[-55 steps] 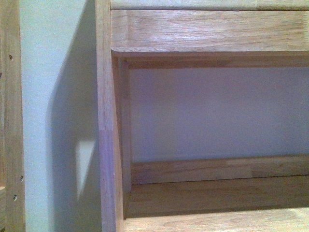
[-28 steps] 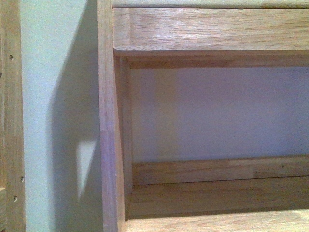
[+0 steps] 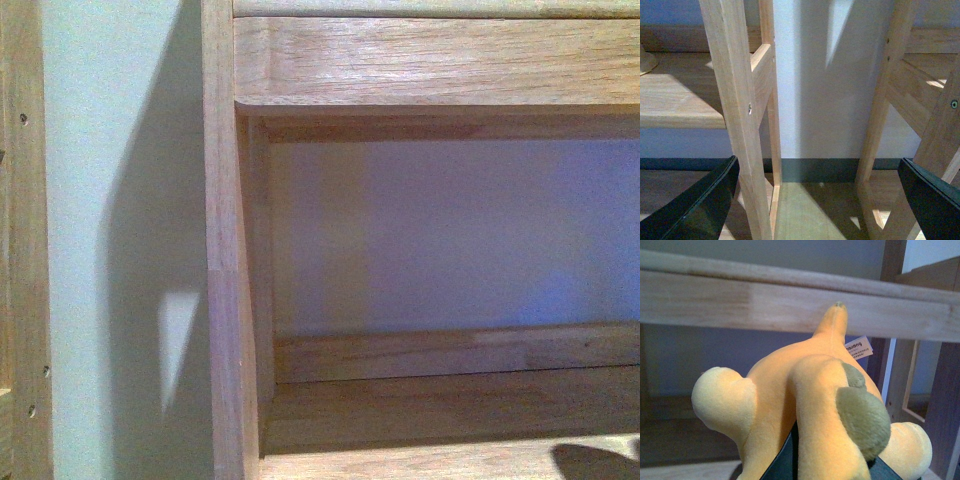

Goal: Put away toys

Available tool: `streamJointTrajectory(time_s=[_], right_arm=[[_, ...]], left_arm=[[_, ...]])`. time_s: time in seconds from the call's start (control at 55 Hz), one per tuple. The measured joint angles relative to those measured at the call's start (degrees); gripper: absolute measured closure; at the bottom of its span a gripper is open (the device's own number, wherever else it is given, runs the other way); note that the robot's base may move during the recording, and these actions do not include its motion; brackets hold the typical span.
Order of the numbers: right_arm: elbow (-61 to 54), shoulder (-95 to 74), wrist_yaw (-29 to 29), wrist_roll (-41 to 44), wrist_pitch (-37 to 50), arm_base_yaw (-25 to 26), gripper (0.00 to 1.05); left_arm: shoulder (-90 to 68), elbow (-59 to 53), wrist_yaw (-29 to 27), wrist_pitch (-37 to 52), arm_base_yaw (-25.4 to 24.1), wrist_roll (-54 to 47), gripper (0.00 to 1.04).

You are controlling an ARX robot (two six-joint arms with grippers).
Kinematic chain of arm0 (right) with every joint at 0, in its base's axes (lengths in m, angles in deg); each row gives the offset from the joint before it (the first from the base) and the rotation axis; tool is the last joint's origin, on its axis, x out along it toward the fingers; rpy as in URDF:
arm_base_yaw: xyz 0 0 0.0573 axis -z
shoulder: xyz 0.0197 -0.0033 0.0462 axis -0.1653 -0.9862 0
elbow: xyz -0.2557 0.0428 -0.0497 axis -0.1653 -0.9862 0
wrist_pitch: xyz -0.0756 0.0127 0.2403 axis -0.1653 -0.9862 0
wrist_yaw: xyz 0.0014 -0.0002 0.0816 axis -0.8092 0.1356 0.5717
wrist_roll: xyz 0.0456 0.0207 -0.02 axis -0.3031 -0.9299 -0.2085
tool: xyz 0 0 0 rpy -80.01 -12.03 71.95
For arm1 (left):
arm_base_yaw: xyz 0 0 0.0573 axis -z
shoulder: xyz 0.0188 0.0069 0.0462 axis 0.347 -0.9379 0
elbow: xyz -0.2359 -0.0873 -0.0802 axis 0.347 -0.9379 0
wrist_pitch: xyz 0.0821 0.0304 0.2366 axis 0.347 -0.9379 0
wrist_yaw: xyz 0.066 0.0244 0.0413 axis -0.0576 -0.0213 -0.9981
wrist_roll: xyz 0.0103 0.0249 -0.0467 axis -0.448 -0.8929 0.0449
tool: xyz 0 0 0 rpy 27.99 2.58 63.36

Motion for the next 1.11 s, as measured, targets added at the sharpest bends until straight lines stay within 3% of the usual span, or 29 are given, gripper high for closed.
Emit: streamJointTrajectory(time_s=[0.255, 0.455, 0.873, 1.109], right_arm=[[8.8, -6.0, 1.6, 9.1, 4.5, -0.3, 0.98], [16.1, -10.1, 6.4, 12.2, 3.9, 4.0, 0.98], [42.1, -20.2, 16.2, 11.1, -5.5, 13.8, 0.98], [50.3, -24.7, 25.3, 3.5, -10.2, 22.9, 0.98]], left_arm=[[0.0, 0.0, 0.0, 0.0, 0.0, 0.0, 0.06], [0.0, 0.0, 0.0, 0.0, 0.0, 0.0, 0.06], [0.0, 0.0, 0.0, 0.0, 0.0, 0.0, 0.06], [0.0, 0.0, 0.0, 0.0, 0.0, 0.0, 0.06]])
